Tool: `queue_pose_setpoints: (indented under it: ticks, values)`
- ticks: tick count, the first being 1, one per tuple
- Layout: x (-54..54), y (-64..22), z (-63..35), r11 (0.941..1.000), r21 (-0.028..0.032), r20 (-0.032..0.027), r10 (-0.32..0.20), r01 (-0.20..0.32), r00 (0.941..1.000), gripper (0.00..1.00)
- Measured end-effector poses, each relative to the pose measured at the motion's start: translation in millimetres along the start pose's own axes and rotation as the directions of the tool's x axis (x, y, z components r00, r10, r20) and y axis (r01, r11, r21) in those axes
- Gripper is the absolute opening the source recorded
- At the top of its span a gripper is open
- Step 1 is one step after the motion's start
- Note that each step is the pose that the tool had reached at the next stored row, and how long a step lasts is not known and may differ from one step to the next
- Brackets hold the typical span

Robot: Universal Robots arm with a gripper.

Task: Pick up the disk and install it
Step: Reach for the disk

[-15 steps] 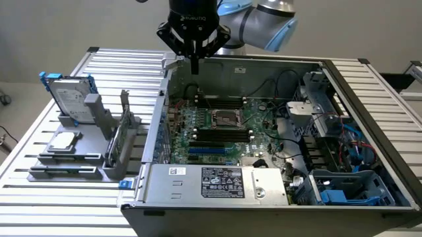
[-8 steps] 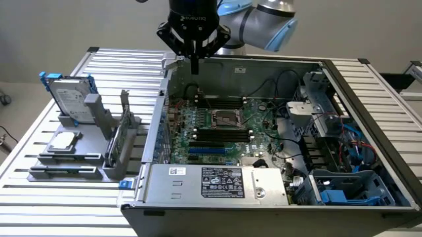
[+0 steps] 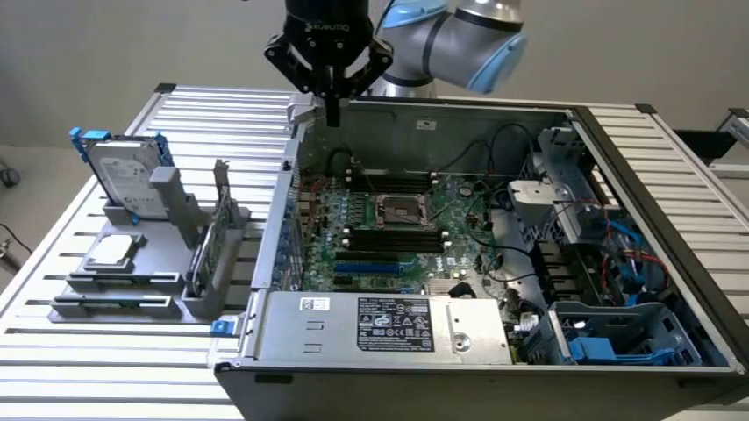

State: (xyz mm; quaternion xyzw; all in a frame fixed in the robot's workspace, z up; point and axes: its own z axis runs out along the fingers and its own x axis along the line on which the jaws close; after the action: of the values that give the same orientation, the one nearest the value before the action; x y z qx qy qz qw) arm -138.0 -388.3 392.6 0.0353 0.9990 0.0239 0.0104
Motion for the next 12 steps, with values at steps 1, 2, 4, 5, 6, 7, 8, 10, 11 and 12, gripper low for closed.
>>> queue_pose_setpoints:
  ticks: [1, 2, 4, 5, 6, 7, 8, 10, 11, 12]
  values:
    - [4.9, 0.9, -0.1, 1.0000, 0.0001, 0.0000, 0.000, 0.000, 1.0000, 0.11]
    - [9.4, 1.3, -0.2, 1.0000, 0.0001, -0.0001, 0.000, 0.000, 1.0000, 0.11]
    - [18.4, 1.2, -0.3, 1.0000, -0.0009, 0.0000, 0.000, 0.000, 1.0000, 0.11]
    - [22.9, 1.1, -0.4, 1.0000, -0.0020, -0.0002, 0.000, 0.000, 1.0000, 0.11]
    - [27.8, 0.7, -0.6, 1.0000, -0.0038, -0.0004, 0.000, 0.000, 1.0000, 0.11]
    - [32.1, 0.4, -0.6, 1.0000, -0.0057, -0.0004, 0.000, 0.000, 1.0000, 0.11]
    - [36.6, 0.2, -0.7, 1.0000, -0.0075, -0.0006, 0.000, 0.000, 1.0000, 0.11]
    - [45.6, -0.4, -0.9, 0.9999, -0.0127, -0.0009, 0.000, 0.000, 1.0000, 0.11]
    - [50.3, -0.7, -1.0, 0.9999, -0.0160, -0.0012, 0.000, 0.000, 1.0000, 0.11]
    - [54.8, -1.0, -1.1, 0.9998, -0.0192, -0.0014, 0.000, -0.001, 1.0000, 0.11]
